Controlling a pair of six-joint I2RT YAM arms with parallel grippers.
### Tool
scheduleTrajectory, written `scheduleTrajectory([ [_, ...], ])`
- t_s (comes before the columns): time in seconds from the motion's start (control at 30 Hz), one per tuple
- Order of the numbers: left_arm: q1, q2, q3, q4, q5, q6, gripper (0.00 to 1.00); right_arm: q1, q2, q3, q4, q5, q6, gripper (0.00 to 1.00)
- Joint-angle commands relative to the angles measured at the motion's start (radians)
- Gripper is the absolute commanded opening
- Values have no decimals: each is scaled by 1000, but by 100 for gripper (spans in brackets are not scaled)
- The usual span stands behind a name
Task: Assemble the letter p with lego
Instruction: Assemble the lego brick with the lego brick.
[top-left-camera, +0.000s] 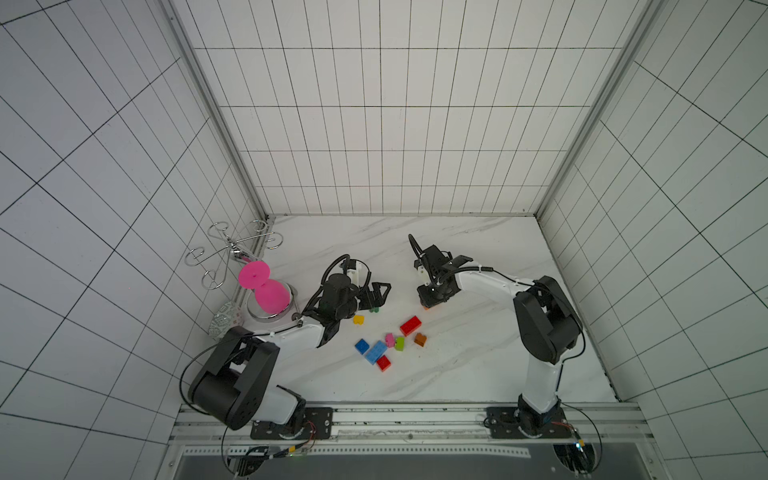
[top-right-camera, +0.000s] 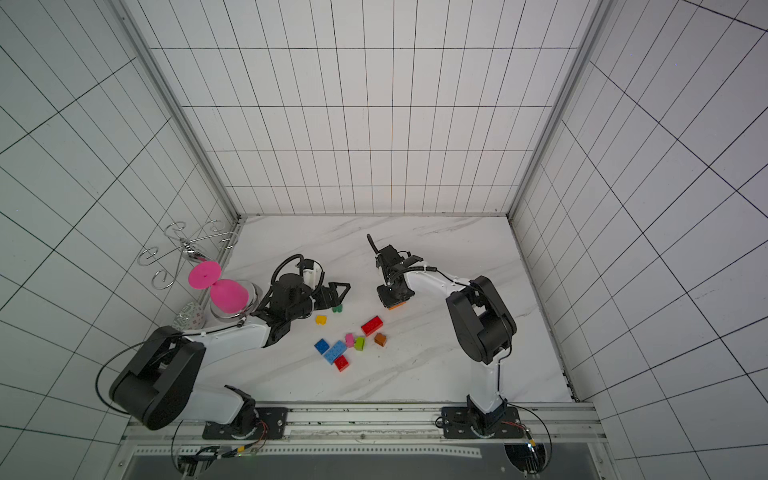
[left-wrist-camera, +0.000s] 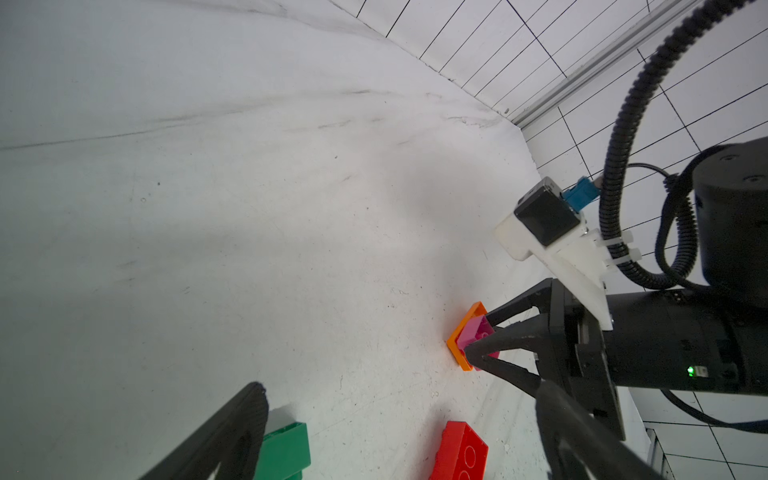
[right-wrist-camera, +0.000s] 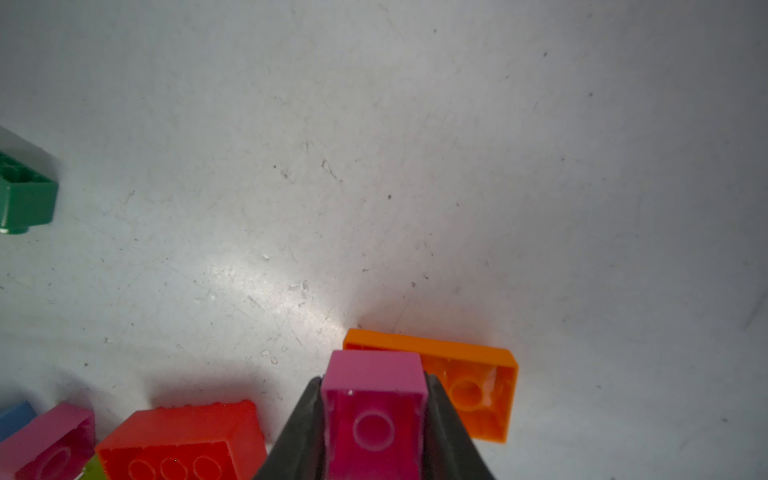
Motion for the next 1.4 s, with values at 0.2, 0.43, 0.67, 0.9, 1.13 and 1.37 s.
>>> scheduleTrajectory([
  [0.2, 0, 1, -4, 12, -11, 14, 97, -2, 48, -15, -39, 53, -26, 21],
  [0.43, 0, -2, -4, 13, -9, 13, 97, -6, 19, -23, -44, 53, -42, 20],
  [0.67, 0, -8, -6, 13, -12, 14, 97, -8, -64, -22, -19, -7, -42, 18],
  [0.9, 1, -14, -9, 10, -14, 14, 97, -10, -127, -55, 27, 0, -106, 13],
  [1.13, -1, -19, -8, 10, -15, 15, 97, -11, -121, -81, 53, -4, -215, 8],
  [1.37, -2, -14, -8, 12, -15, 17, 97, -13, -74, -64, 56, -50, -299, 4],
])
